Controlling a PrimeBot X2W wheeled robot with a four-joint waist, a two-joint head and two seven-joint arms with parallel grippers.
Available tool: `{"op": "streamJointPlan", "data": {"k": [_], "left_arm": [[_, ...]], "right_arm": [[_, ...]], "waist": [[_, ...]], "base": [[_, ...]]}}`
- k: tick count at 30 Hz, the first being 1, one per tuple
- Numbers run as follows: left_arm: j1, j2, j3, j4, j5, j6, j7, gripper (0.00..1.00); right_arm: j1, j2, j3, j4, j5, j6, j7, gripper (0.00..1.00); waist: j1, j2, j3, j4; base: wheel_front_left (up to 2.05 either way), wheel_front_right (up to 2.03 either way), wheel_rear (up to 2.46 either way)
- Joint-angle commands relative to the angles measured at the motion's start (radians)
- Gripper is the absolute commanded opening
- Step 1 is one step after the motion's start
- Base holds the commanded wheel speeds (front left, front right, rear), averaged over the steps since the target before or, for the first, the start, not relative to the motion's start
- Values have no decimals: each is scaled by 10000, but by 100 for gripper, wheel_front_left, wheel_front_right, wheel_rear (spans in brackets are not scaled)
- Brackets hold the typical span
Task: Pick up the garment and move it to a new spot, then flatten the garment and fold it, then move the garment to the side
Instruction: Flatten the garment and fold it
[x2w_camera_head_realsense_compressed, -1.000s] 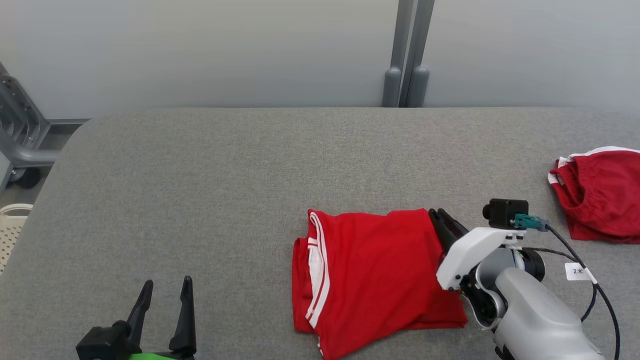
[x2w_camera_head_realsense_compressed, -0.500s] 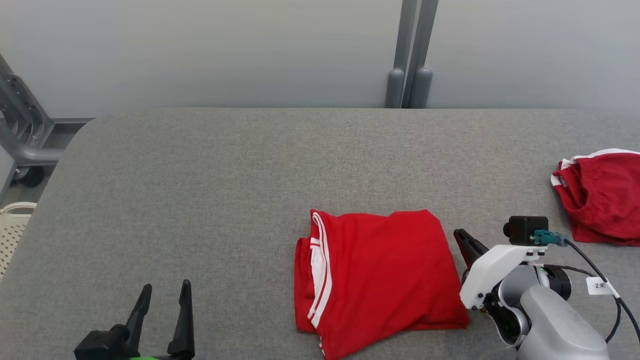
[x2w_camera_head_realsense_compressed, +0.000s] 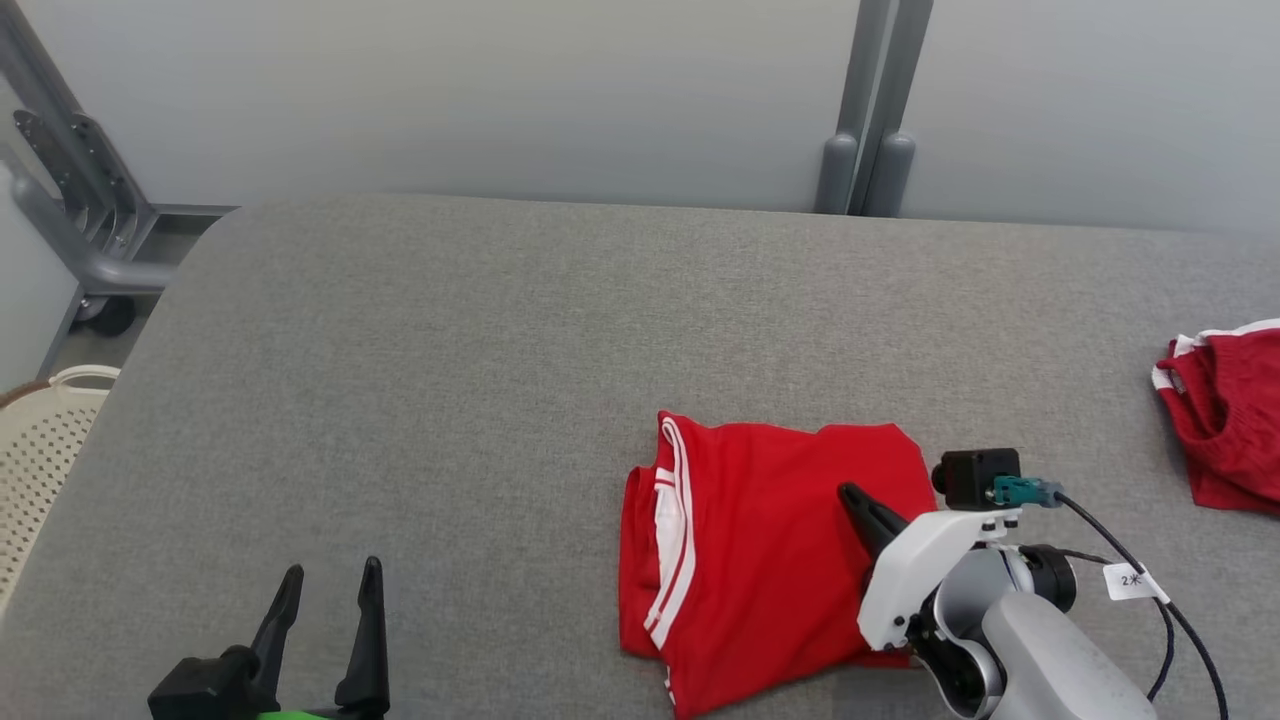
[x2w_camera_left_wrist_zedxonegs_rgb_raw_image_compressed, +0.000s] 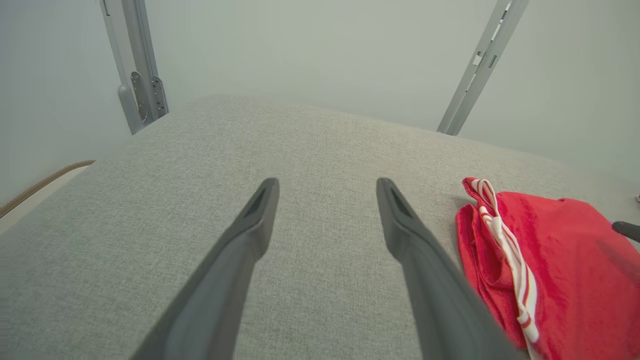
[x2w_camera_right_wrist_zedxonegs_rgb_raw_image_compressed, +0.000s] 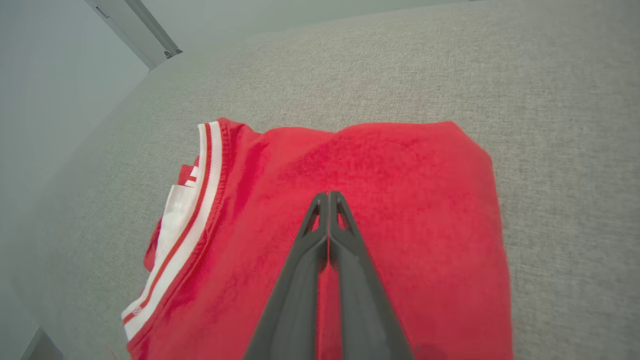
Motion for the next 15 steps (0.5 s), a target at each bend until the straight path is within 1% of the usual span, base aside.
{"op": "streamJointPlan", "data": {"k": [1,4,5,10,15], "left_arm": [[-94,55,30,-30,-21,32,-5,100],[-191,45,25,-48,-12,24,-17,100],[-257,29,31,-52,-2,18,-29,100],[-411,-19,-12,-19,39,-66,-56,100],[-568,-110,-87,44,87,-113,-72,100]], "right_arm": [[115,42,27,-18,-68,-1,52,0],[-94,174,46,223,-243,-1,-7,0],[-354,282,22,472,-294,-1,-160,0],[-1051,508,26,1441,-468,-1,-660,0],[-1769,593,276,2542,-366,-1,-1082,0]], "waist": [[0,0,107,213],[0,0,231,503],[0,0,333,698],[0,0,595,1204],[0,0,808,1693]], "base": [[0,0,0],[0,0,0],[0,0,0],[0,0,0],[0,0,0]]}}
